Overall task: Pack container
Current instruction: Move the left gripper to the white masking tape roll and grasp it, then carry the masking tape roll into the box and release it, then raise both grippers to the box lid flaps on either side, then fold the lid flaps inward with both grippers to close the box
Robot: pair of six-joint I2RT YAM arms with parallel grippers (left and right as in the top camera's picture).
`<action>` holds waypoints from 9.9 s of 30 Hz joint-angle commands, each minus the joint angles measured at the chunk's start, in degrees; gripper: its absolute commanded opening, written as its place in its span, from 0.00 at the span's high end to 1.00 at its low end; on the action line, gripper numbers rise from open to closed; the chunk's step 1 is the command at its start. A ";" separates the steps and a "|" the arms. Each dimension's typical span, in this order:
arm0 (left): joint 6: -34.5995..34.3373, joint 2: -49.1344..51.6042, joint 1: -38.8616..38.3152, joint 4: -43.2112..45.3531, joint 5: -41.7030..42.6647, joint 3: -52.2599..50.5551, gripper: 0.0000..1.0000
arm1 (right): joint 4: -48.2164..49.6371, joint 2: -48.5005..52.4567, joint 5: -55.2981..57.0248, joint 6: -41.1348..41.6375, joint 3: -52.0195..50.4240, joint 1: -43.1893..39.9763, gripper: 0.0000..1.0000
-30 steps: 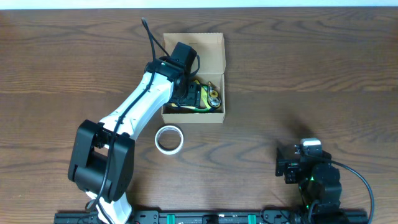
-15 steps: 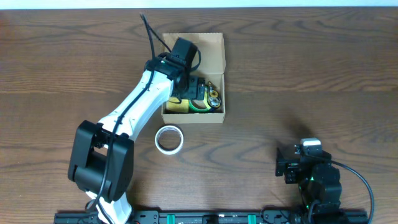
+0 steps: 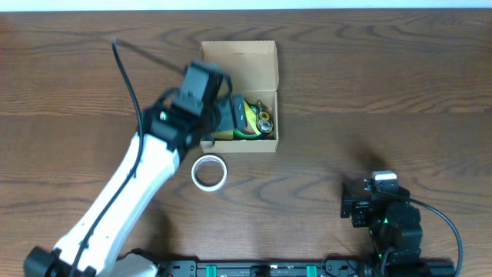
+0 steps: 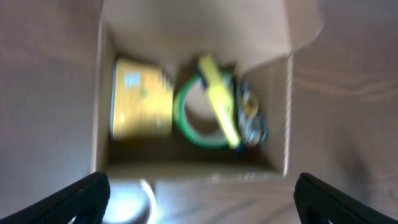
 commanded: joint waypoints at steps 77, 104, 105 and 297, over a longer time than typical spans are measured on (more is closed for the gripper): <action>-58.36 -27.19 -2.23 -3.82 -17.55 -31.74 0.94 | -0.04 -0.33 -0.24 -0.90 -0.13 -0.09 0.01; -0.76 15.65 6.38 6.93 -2.93 2.75 0.94 | -0.04 -0.33 -0.24 -0.92 -0.13 -0.09 0.01; -0.76 16.44 6.38 6.84 -2.51 2.75 0.95 | -0.04 -0.35 -0.24 -0.90 -0.13 -0.09 0.01; -14.97 45.48 35.95 41.75 60.65 27.39 0.95 | 19.87 94.79 -35.12 20.50 68.04 19.61 0.99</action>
